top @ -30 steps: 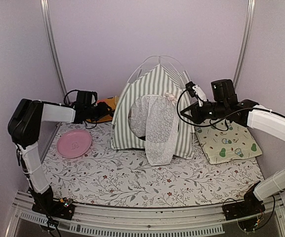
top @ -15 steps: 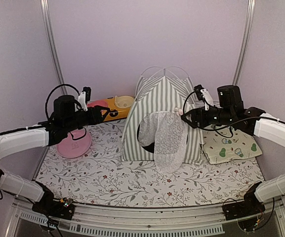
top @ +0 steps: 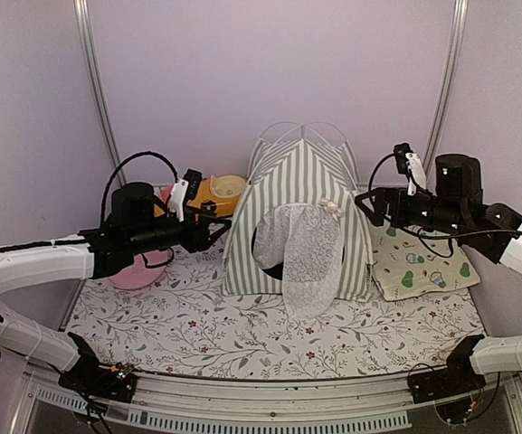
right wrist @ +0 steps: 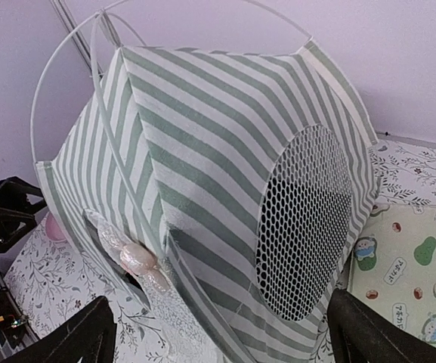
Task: Set up the pet tent
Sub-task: Place the tent fabric at the center of the board, then pick up the cushion from the corner of the board.
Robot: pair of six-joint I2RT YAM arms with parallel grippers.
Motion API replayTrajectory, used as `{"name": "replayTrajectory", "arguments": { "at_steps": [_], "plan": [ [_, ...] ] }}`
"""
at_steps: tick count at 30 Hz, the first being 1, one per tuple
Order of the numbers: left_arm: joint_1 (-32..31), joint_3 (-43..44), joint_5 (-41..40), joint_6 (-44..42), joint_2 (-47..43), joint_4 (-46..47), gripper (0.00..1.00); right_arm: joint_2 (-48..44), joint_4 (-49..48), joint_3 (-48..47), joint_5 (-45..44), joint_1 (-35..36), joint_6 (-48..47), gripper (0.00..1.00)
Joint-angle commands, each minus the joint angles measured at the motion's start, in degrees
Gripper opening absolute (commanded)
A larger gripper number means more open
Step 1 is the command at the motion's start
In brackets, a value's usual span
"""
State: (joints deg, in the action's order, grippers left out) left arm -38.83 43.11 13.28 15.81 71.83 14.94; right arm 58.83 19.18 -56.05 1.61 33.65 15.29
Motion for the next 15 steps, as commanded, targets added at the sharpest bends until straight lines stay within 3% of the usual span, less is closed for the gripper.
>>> {"name": "replayTrajectory", "arguments": {
  "at_steps": [1, 8, 15],
  "plan": [
    [-2.2, 3.9, -0.2, -4.3, 3.2, -2.1, 0.58, -2.5, 4.3, -0.3, -8.8, 0.0, 3.7, 0.99],
    [-3.7, 8.3, -2.4, -5.9, 7.8, -4.2, 0.53, -4.0, 6.6, 2.2, -12.8, -6.8, 7.7, 0.99],
    [-4.3, 11.4, -6.2, -6.8, 10.9, -5.8, 0.42, 3.3, -1.1, 8.7, 0.3, -20.4, 8.8, 0.99]
  ]
}}
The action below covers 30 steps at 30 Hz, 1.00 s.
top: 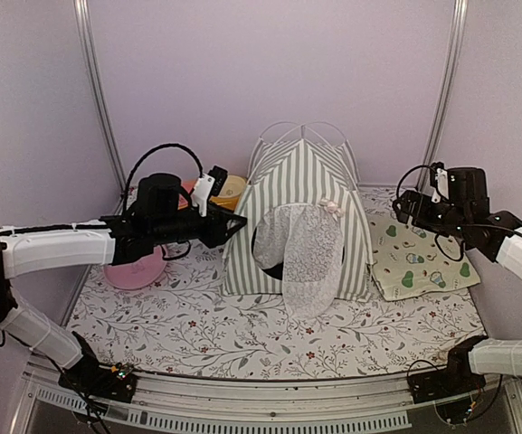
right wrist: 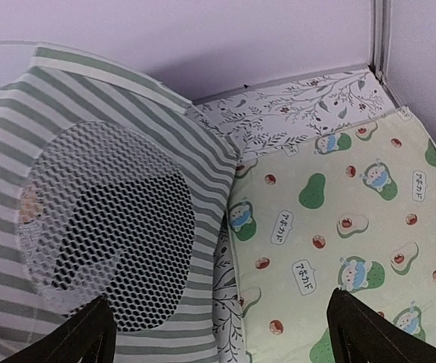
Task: Set up the pet tent
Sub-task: Pick up the cushion from the corner of the board.
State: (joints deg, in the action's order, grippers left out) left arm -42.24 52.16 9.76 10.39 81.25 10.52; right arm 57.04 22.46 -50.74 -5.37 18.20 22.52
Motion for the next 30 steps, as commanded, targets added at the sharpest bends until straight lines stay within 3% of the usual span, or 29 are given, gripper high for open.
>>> {"name": "replayTrajectory", "arguments": {
  "at_steps": [1, 8, 15, 23, 30],
  "plan": [
    [-1.0, 2.6, -3.0, -1.4, 1.7, -1.3, 0.40, 7.1, -6.1, 4.5, 8.2, -5.8, 1.9, 0.99],
    [-1.2, 3.4, -4.3, -1.4, 2.0, -0.8, 0.37, 26.0, -13.6, 3.7, 7.4, -7.1, 1.5, 0.99],
    [-1.2, 3.9, -5.9, -1.4, 1.8, -2.0, 0.34, 40.4, -9.1, -4.5, 4.2, -5.2, -2.1, 0.99],
    [-1.2, 3.6, -7.3, -1.5, 1.6, -2.0, 0.32, 46.7, -2.2, -9.0, -5.7, -0.2, -3.9, 0.99],
    [-1.2, 4.8, -11.1, -1.4, 2.5, -3.0, 0.22, 51.4, 2.4, -10.3, -11.5, 1.3, -3.9, 0.99]
  ]
}}
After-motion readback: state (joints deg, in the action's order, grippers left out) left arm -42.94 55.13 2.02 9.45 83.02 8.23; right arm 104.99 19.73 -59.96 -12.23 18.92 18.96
